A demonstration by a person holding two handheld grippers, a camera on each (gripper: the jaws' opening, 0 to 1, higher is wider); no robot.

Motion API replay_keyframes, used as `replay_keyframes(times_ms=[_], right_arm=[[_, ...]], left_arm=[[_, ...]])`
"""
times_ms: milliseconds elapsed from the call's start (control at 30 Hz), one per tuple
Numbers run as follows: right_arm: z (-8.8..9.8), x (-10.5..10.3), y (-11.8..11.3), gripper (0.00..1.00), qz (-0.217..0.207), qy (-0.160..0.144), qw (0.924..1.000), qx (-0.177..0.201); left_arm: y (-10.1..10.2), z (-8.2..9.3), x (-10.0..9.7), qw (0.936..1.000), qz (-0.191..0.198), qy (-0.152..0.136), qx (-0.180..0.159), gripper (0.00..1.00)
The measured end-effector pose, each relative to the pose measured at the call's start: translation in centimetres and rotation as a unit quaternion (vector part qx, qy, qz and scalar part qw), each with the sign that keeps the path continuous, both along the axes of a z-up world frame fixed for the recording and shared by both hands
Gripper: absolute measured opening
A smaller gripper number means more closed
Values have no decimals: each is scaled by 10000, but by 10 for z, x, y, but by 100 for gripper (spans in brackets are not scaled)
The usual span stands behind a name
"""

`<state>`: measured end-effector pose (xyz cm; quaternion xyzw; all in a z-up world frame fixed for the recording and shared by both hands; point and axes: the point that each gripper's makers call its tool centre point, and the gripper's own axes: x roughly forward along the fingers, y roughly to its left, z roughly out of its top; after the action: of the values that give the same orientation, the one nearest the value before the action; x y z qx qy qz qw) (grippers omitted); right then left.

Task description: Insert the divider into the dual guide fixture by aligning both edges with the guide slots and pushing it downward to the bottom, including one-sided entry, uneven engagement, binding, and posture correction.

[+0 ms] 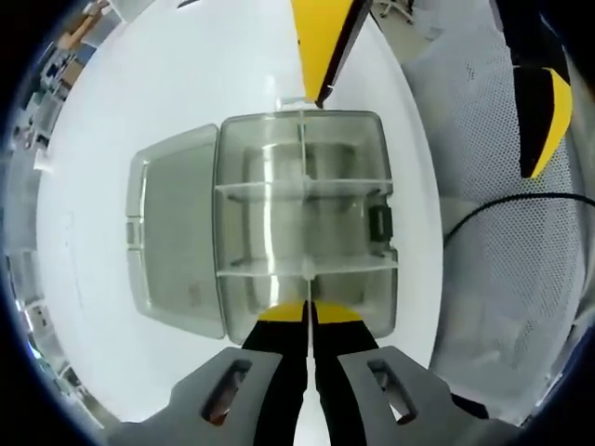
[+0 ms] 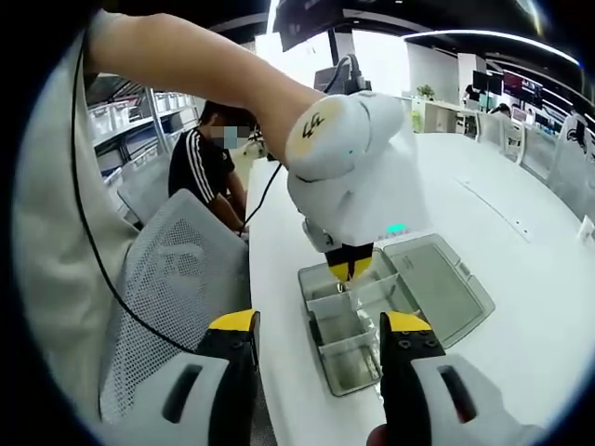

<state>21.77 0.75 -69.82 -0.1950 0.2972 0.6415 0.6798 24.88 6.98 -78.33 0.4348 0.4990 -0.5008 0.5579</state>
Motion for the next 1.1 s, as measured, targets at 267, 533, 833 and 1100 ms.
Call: replay_keyframes(times_ms=[267,533,833,1100], right_arm=[[1,2,1,49,9,-22,10000,-13],[1,2,2,49,15,-16,10000,-5],[2,2,1,50,17,-32,10000,-10],[3,2,1,50,4,-33,10000,-10]], left_arm=[[0,0,1,10000,51,0,-50,0],[0,-1,-1,9999,79,-22,-74,0],[0,-3,-1,10000,28,-44,-67,0],[0,-2,3,9999,6,-103,-53,2]])
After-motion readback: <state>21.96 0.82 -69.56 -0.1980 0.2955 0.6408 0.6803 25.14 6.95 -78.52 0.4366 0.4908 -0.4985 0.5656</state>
